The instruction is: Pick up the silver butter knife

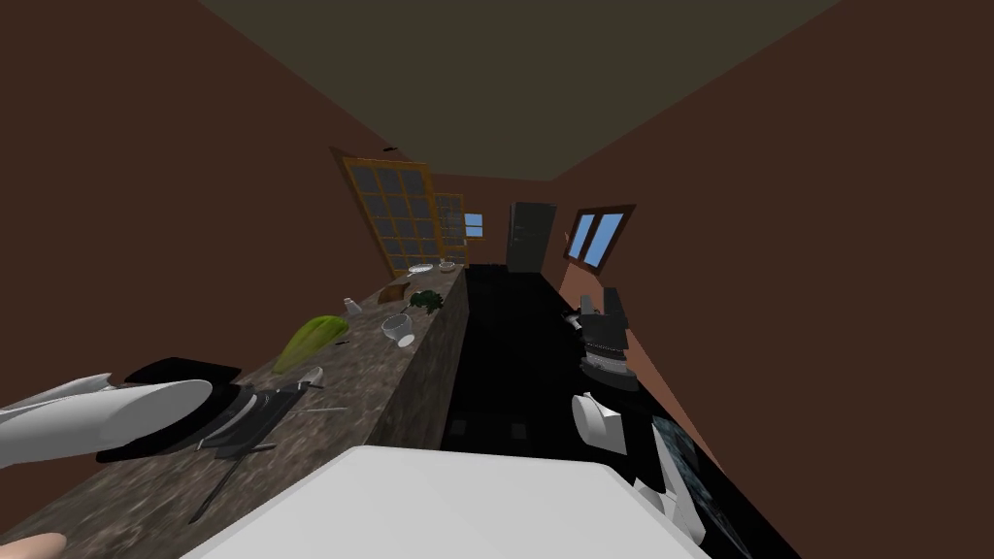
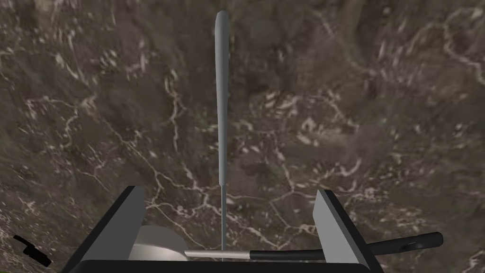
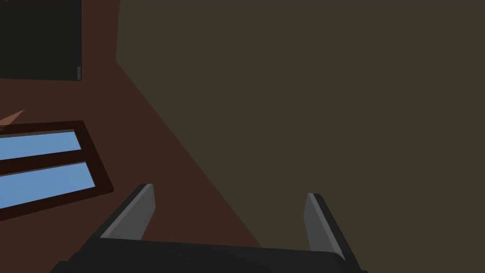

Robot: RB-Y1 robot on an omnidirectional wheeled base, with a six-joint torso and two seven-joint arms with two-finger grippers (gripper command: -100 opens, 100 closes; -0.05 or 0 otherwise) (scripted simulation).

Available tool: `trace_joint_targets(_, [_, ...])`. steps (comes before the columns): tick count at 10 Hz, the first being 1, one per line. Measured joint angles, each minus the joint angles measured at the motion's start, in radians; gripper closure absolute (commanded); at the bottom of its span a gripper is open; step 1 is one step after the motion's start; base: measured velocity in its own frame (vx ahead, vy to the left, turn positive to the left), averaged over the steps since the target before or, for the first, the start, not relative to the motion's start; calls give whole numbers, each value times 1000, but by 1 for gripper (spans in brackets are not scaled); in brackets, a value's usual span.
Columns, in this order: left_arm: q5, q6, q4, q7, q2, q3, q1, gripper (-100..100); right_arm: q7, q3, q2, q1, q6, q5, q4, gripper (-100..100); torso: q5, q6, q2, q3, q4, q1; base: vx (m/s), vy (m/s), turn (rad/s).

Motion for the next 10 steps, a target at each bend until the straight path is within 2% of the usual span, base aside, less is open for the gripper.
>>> trace_joint_targets(1, [-22, -11, -15, 20, 4, -19, -10, -100, 0, 0, 0, 0, 0, 0, 0, 0, 0, 0, -1, -1, 0, 0, 40, 36, 83])
trace_joint_targets(4, [-78, -36, -60, 73, 14, -48, -20, -100, 0, 0, 0, 0, 0, 0, 0, 0, 0, 0, -1, -1, 0, 1, 38, 29, 85])
trace_joint_targets(7, [-151, -71, -114, 142, 28, -102, -47, -100, 0, 0, 0, 0, 0, 0, 0, 0, 0, 1, -2, -1, -1, 1, 41, 28, 95])
trace_joint_targets(8, [-154, -73, -116, 147, 29, -104, -47, 100, 0, 0, 0, 0, 0, 0, 0, 0, 0, 1, -1, -1, 0, 0, 0, 0, 0])
trace_joint_targets(10, [-154, -73, -116, 147, 29, -103, -47, 100, 0, 0, 0, 0, 0, 0, 0, 0, 0, 1, 1, 0, 0, -1, 0, 0, 0])
